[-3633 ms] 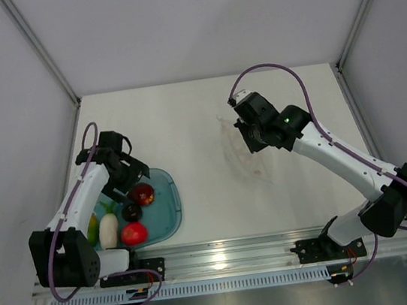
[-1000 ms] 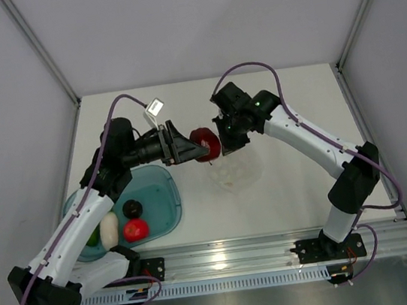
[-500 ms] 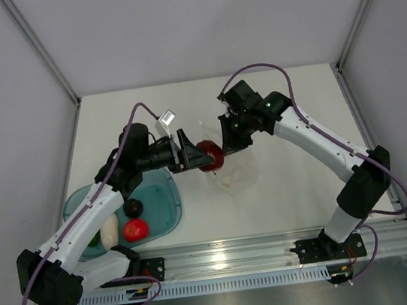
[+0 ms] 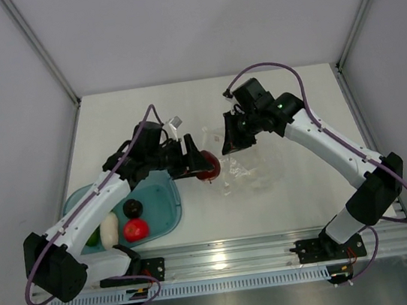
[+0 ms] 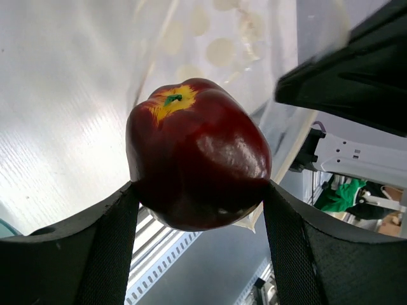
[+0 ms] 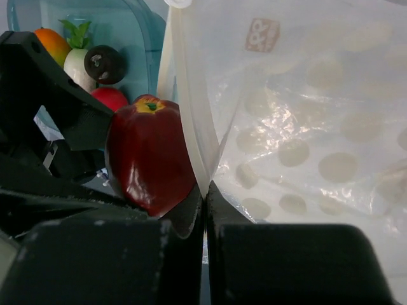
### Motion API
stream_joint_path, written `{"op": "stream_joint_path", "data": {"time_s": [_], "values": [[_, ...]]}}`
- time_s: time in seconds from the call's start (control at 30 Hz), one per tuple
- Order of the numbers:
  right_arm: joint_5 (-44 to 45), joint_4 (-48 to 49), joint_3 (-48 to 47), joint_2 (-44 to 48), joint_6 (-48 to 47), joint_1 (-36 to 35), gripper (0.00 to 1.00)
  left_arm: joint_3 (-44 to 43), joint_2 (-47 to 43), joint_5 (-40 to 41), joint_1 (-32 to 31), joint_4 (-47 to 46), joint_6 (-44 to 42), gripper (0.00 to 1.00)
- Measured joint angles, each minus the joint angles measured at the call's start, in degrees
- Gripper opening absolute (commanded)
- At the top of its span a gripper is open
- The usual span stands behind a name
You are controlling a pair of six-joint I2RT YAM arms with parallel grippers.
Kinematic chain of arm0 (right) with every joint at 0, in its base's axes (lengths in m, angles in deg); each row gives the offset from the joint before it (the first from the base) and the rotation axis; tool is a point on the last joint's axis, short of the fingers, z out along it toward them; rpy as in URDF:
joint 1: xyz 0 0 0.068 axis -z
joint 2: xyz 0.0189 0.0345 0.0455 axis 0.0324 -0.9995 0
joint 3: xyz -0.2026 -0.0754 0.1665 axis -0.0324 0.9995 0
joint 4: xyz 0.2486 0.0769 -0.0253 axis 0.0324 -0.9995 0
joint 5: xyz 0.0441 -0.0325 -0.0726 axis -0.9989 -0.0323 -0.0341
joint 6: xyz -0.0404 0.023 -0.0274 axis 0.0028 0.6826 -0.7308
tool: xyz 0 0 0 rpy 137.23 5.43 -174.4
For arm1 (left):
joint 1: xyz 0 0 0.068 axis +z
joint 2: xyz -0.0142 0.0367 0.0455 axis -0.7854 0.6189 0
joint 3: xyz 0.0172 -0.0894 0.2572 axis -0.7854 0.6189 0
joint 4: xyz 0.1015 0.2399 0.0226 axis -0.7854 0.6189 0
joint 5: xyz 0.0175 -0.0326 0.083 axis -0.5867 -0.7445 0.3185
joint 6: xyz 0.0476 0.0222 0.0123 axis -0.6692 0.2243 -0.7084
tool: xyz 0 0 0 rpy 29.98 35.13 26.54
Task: Place the food in the zip-top bag and seal the zipper
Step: Place the fake fruit in the zipper food storage bag, then pick up the fake fruit from the bin.
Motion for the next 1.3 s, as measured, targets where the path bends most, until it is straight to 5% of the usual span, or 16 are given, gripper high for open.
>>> {"op": "stream_joint_path", "data": {"time_s": [0.2,0.23,0.3,0.67,0.93,1.3], "values": [[-0.9,0.5,0.0,0.0,0.0,0.1,0.0,-3.7,0.2,0.6,-1.6,1.2,-1.5,0.57],[-1.1,0.5,0.0,0.0,0.0,0.1,0.0,-4.2,0.3,0.6,-1.7,1.6,-1.7,0.65],[-1.4,0.7,0.0,0.0,0.0,0.2,0.0,-5.4,1.0,0.8,-2.0,2.6,-2.3,0.99],[-2.7,0.7,0.0,0.0,0.0,1.7,0.0,-7.2,0.0,9.1,-2.4,7.3,-3.4,1.0],[-2.7,0.7,0.2,0.0,-0.3,2.1,0.0,-7.3,-8.0,26.2,-1.6,13.8,-1.7,1.0],[-3.2,0.7,2.1,0.0,-1.3,3.4,0.0,3.4,-8.2,34.1,17.2,27.1,6.4,0.99]]}}
